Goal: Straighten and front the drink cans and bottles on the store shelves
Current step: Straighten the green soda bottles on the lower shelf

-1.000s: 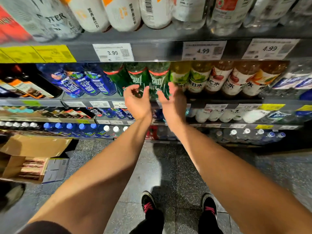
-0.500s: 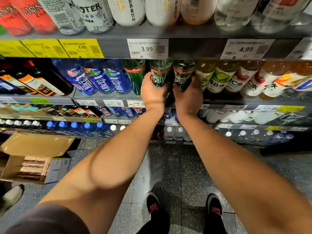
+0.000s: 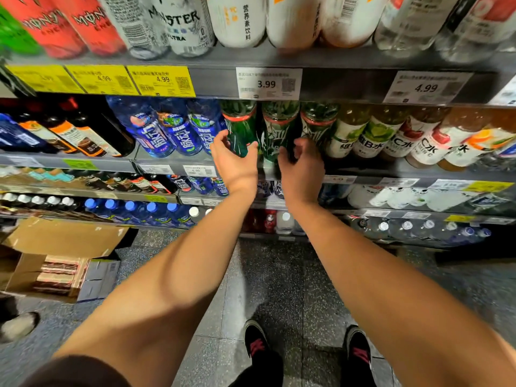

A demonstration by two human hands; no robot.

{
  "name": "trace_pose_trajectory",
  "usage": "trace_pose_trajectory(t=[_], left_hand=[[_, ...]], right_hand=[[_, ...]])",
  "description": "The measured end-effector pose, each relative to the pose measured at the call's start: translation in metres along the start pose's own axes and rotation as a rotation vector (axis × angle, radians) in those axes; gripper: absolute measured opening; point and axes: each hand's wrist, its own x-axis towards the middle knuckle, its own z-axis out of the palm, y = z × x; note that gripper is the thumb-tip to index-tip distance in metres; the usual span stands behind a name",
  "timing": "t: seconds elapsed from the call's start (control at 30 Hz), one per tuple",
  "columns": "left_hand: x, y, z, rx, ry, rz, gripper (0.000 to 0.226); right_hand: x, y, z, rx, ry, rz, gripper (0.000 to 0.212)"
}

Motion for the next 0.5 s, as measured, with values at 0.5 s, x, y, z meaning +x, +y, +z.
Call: trace_pose_trajectory(t=[0.5], left_hand=[[0.027,-0.010,-0.002,0.059,-0.202,0.089,0.056]], right_hand=[[0.001,-0.010,0.015,-0.234,-0.104,0.064,0.052]])
